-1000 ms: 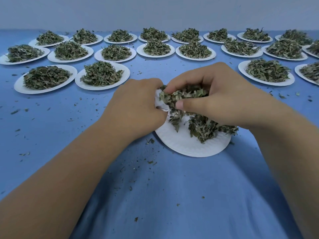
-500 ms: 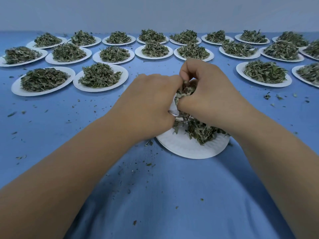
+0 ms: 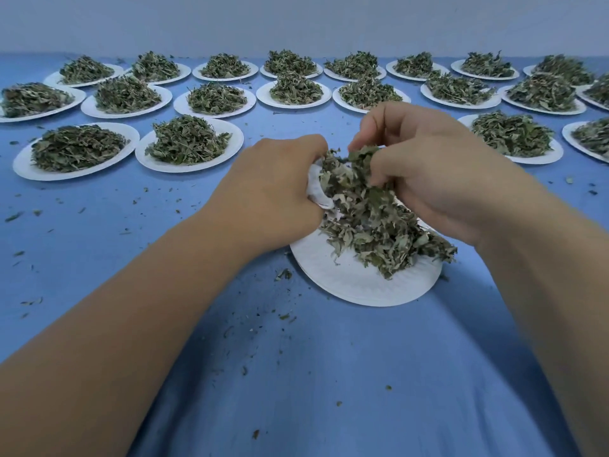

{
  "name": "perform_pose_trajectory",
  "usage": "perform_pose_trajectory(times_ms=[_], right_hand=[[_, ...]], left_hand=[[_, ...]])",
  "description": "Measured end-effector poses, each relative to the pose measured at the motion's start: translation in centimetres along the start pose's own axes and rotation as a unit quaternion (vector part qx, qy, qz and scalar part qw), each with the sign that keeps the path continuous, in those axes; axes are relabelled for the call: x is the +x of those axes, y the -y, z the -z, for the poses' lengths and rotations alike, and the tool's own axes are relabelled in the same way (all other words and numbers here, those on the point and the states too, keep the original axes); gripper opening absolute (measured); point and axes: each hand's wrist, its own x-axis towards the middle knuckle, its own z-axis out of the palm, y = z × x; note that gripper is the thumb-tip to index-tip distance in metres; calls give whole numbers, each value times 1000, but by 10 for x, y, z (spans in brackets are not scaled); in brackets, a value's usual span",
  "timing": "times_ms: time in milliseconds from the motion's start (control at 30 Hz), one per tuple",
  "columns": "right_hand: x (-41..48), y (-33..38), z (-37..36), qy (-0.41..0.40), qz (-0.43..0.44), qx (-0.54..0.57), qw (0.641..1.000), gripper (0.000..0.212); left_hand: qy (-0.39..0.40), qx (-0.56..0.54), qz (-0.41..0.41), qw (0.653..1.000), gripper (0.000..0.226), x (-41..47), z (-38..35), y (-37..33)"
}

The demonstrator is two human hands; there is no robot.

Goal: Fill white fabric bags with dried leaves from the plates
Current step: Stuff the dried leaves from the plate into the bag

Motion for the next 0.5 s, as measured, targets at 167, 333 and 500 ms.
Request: perform_pose_trajectory(times_ms=[167, 333, 500], right_hand=[[-7, -2, 1, -9, 92, -116, 989, 28], [-9, -6, -4, -40, 138, -246, 959, 30], [-10, -8, -13, -64, 197, -292, 934, 23]], left_hand=[[2, -20, 24, 1000, 20, -1, 0, -2], [15, -46, 58, 997, 19, -1, 0, -3], [19, -7, 91, 996, 18, 0, 2, -3]])
